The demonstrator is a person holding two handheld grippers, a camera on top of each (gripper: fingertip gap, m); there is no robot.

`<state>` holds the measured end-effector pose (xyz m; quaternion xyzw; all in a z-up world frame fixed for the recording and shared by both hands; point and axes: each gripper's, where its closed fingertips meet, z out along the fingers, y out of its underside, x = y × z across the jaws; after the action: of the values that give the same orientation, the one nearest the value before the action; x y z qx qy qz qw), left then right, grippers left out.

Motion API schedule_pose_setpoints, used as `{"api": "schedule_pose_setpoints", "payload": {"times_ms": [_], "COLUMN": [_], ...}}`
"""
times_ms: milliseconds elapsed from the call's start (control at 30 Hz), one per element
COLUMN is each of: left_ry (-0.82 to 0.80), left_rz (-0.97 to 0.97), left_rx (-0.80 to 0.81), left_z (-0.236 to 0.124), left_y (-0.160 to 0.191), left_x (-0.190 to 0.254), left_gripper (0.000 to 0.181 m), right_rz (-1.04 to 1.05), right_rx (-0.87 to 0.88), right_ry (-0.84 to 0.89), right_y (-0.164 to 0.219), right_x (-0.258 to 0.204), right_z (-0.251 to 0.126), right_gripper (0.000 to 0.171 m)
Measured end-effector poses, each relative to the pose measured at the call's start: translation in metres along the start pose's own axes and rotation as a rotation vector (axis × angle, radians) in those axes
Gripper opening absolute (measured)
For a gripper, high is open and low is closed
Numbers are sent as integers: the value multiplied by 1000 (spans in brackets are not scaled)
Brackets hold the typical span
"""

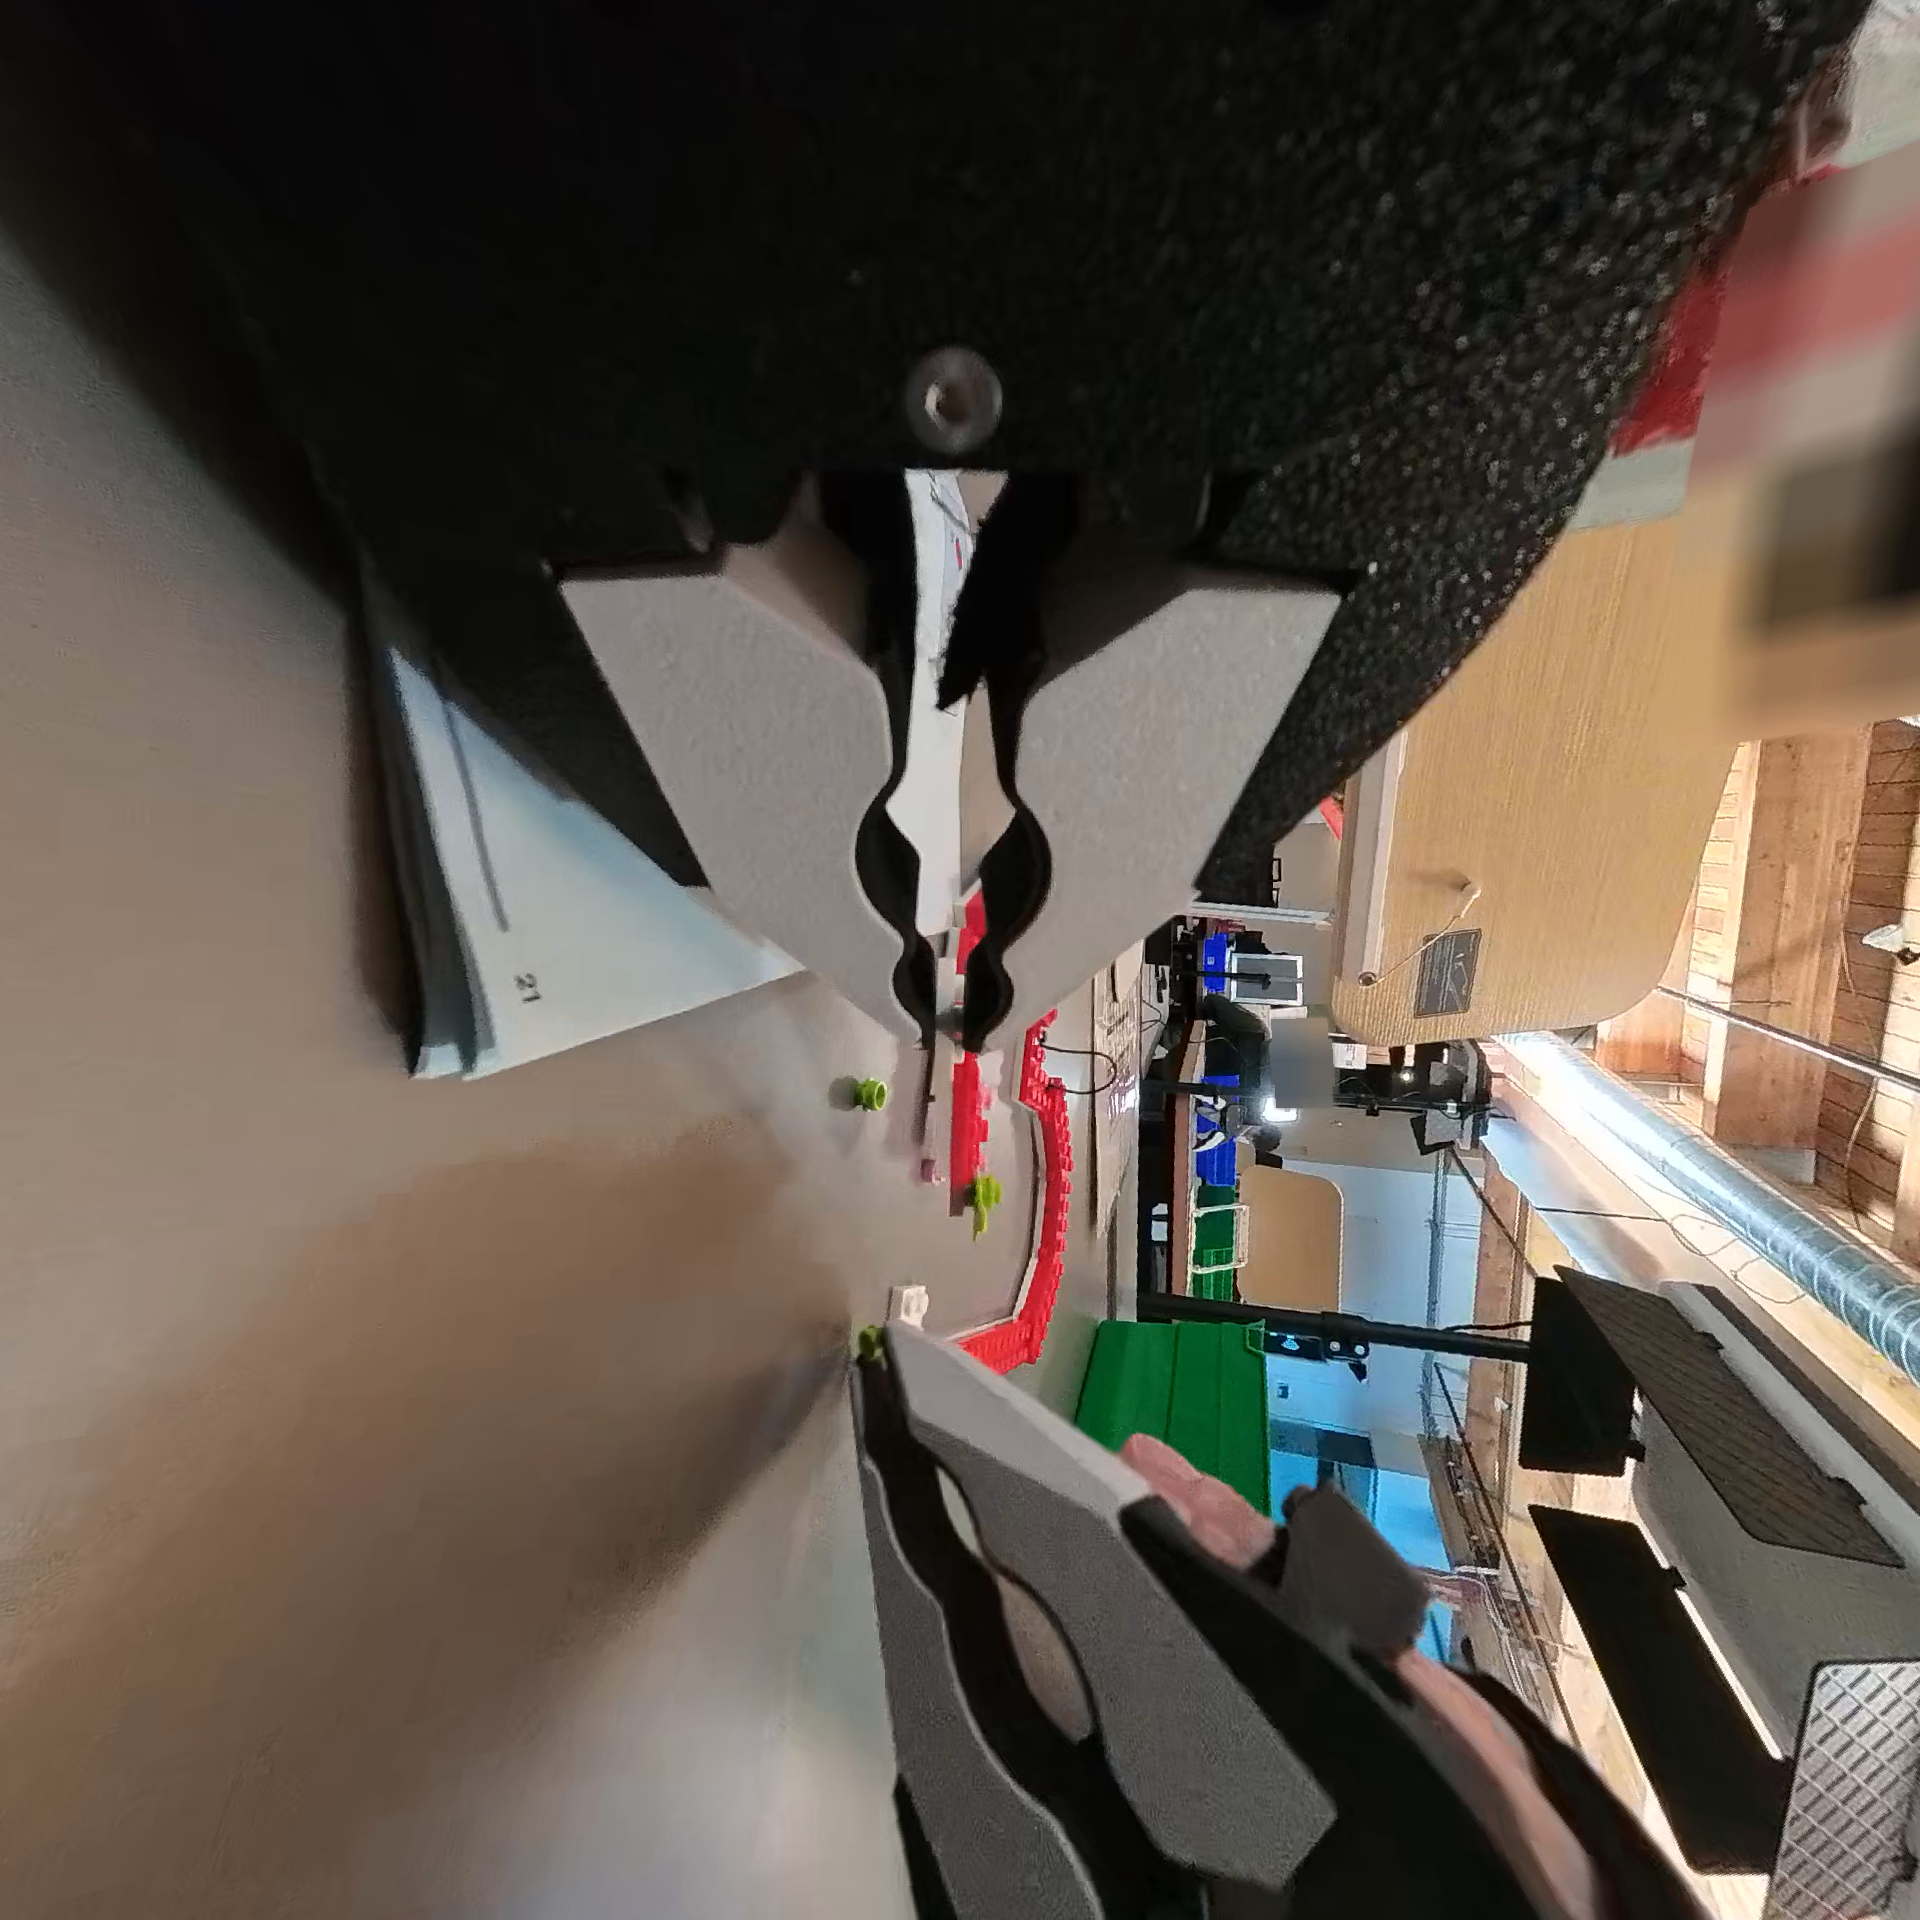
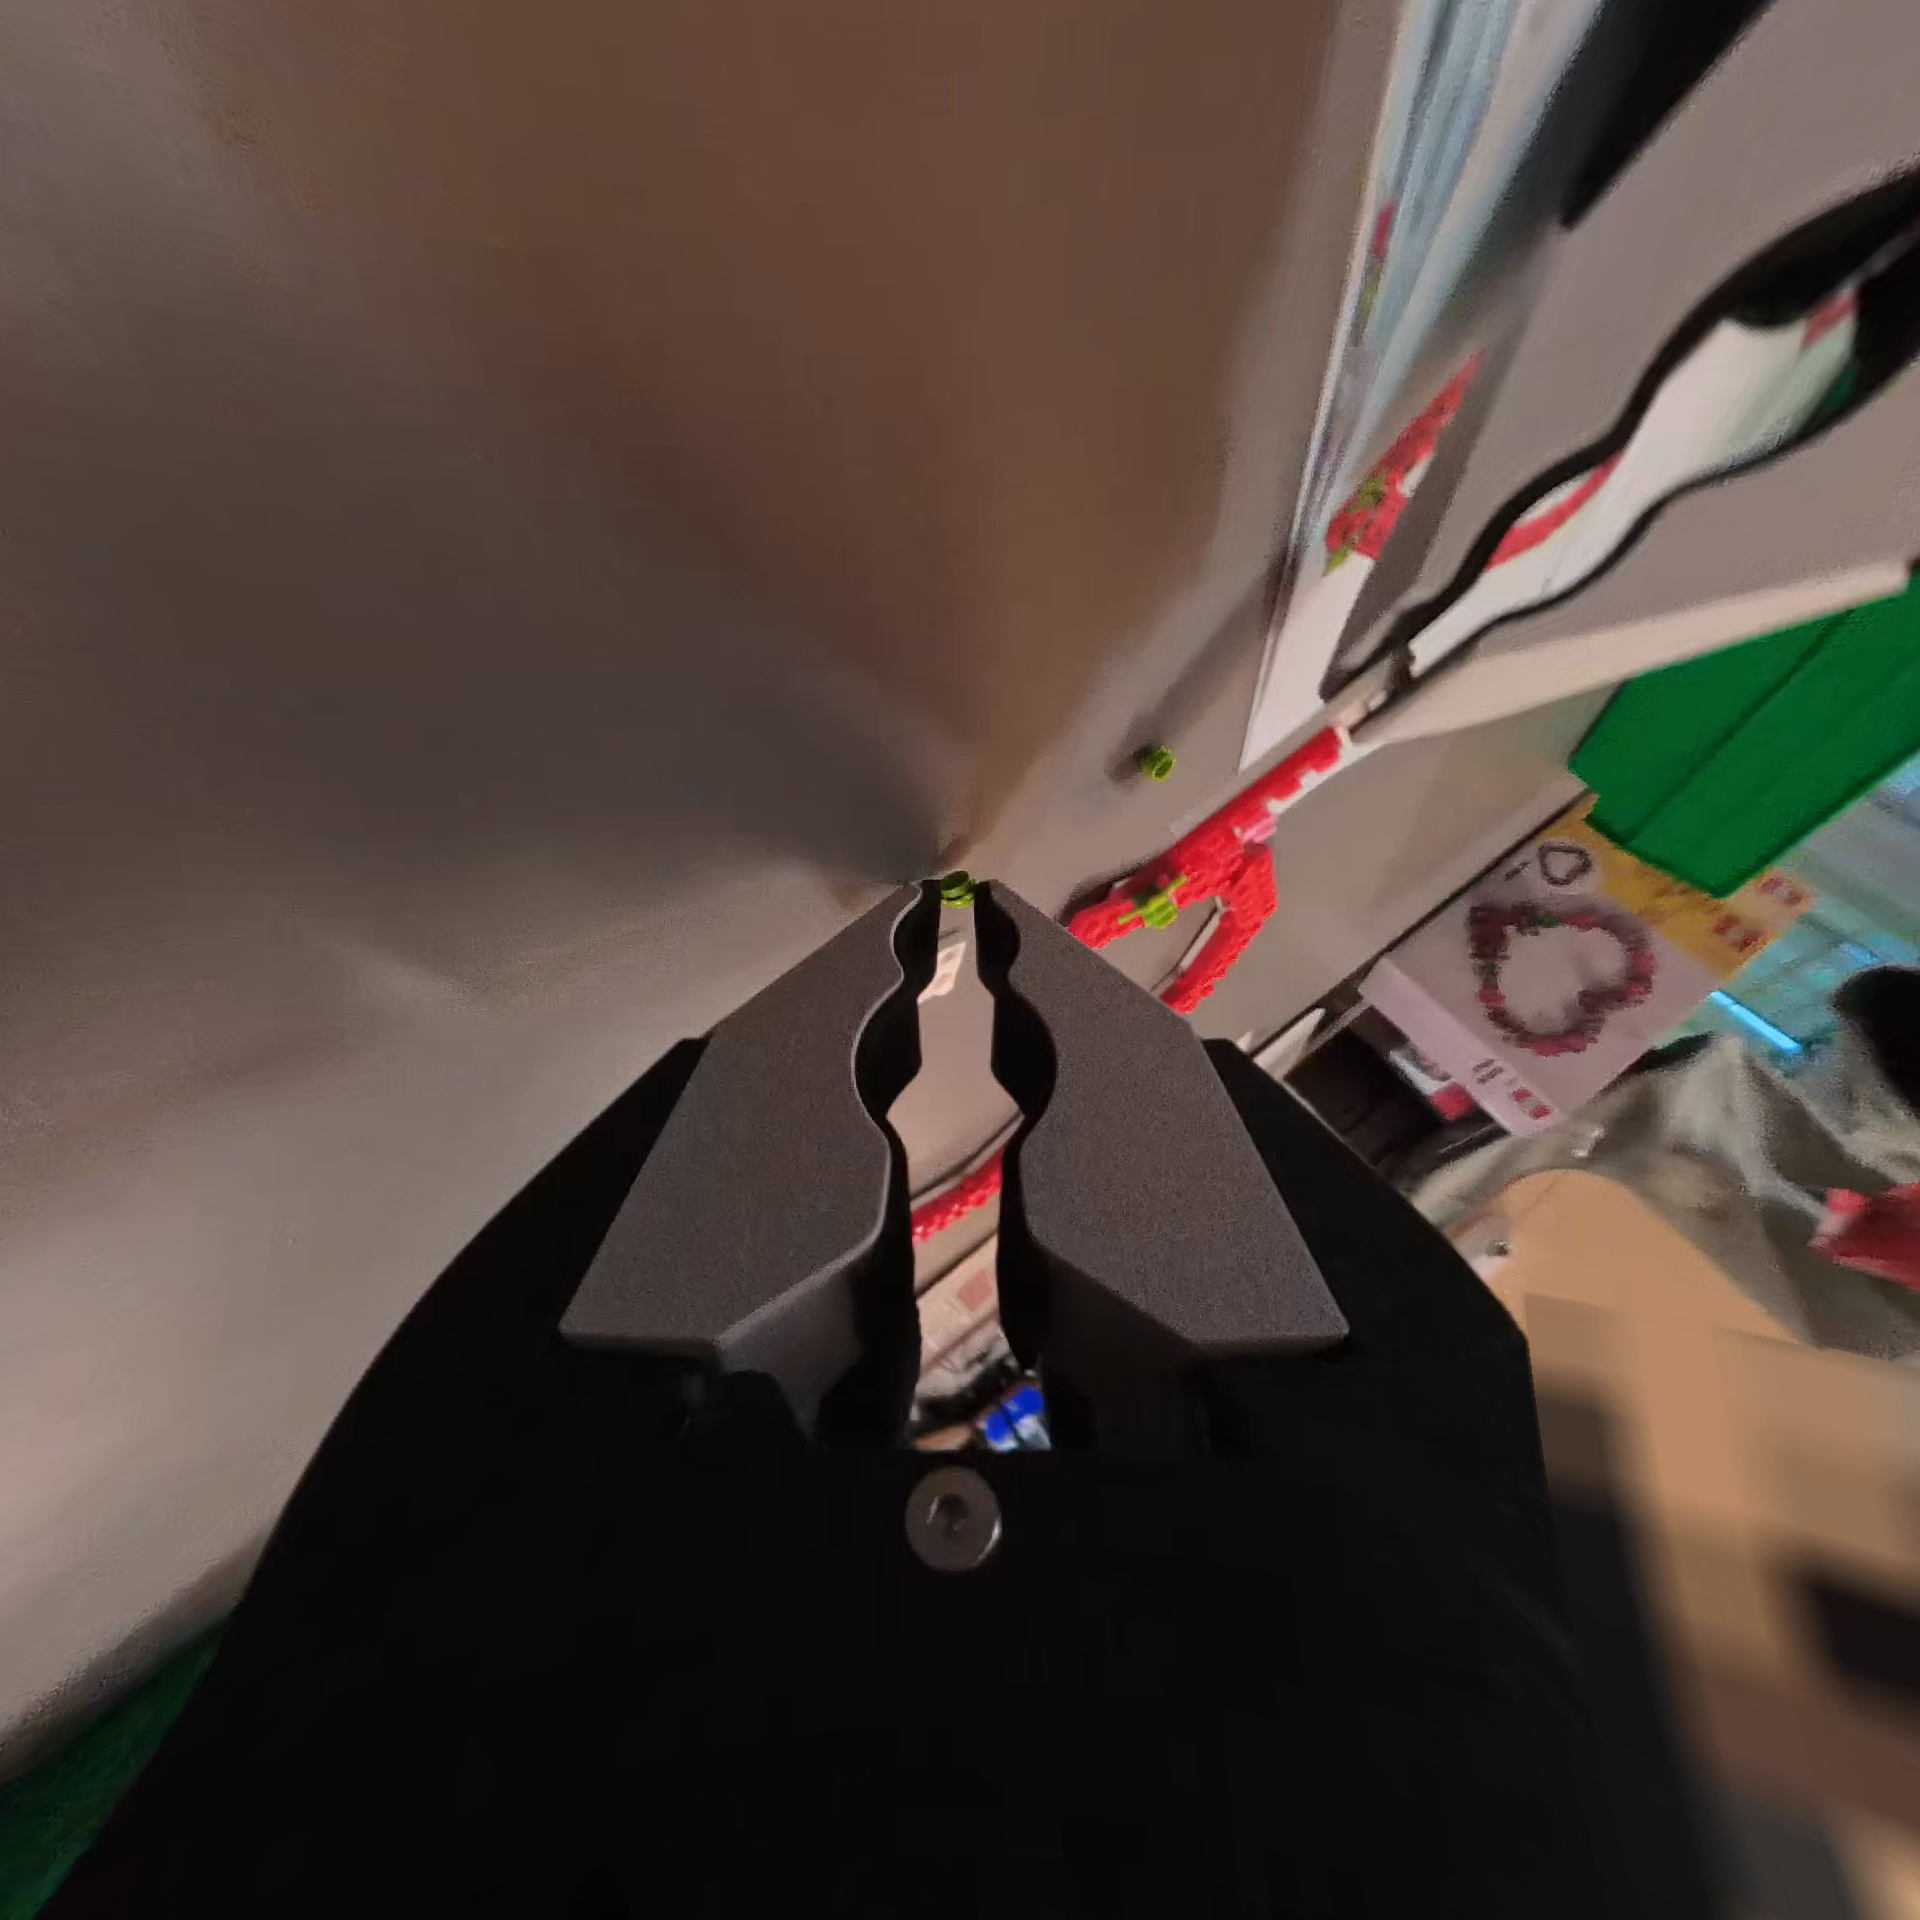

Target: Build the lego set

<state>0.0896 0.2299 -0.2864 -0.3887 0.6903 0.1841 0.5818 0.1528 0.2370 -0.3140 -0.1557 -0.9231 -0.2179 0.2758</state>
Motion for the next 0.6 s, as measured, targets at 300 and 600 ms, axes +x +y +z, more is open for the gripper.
{"api": "schedule_pose_setpoints", "payload": {"times_ms": [300, 600], "left_ry": [8, 15], "left_rz": [-3, -3], "left_rx": [-2, -1], "left_z": [0, 0], "left_y": [1, 1], "left_x": [1, 2], "left_gripper": [3, 2], "right_rz": [-106, -97], "right_rx": [-7, 11], "right_ry": [39, 66], "right_y": [-16, -16], "right_x": [3, 6], "right_z": [-4, -4], "right_gripper": [5, 13]}}
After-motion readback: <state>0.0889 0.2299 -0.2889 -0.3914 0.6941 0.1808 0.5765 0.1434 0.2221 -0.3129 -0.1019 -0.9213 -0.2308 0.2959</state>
